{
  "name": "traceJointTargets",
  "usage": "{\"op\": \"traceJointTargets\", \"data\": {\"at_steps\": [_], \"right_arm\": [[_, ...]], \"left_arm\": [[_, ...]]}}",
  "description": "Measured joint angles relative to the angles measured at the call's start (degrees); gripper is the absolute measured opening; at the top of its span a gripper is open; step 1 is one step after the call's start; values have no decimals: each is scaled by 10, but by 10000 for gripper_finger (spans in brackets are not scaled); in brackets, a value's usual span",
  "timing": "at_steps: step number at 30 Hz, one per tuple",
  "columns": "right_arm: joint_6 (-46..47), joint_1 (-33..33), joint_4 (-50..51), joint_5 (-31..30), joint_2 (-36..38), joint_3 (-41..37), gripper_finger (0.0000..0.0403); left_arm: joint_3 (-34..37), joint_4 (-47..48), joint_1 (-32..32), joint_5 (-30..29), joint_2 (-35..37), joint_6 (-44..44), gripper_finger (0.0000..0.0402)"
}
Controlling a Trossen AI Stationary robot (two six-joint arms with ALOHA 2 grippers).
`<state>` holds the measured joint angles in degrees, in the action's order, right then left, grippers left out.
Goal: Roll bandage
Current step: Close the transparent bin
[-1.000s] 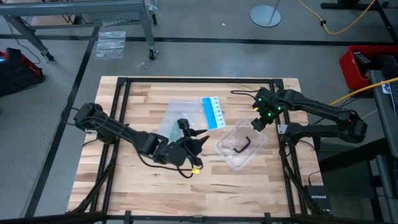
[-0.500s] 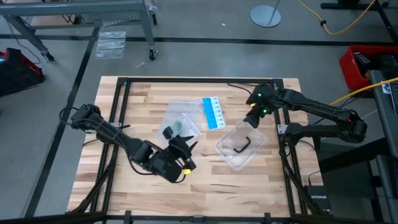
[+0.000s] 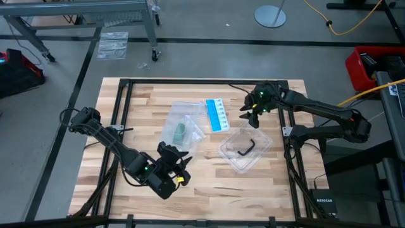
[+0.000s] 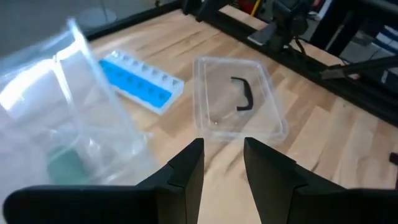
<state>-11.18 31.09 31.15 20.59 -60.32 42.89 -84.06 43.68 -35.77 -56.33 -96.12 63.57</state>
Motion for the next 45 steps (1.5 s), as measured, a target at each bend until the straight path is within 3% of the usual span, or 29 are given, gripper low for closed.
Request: {"op": "traceJointTargets", "data": {"at_steps": [8, 20, 31, 41, 45], "right_arm": [[-9, 0, -43, 11, -76, 0, 186], [-9, 0, -48, 25, -150, 0, 186], [-8, 0, -50, 30, -172, 0, 186], [-7, 0, -71, 30, -173, 0, 186], [-7, 0, -85, 30, -173, 0, 186]], "left_arm": [[24, 21, -5, -6, -40, 120, 107], [31, 25, 17, -17, -104, 161, 107], [31, 49, 13, -19, -109, 205, 107], [31, 112, -34, -28, -109, 358, 107], [31, 98, -22, -33, -109, 359, 107]]}}
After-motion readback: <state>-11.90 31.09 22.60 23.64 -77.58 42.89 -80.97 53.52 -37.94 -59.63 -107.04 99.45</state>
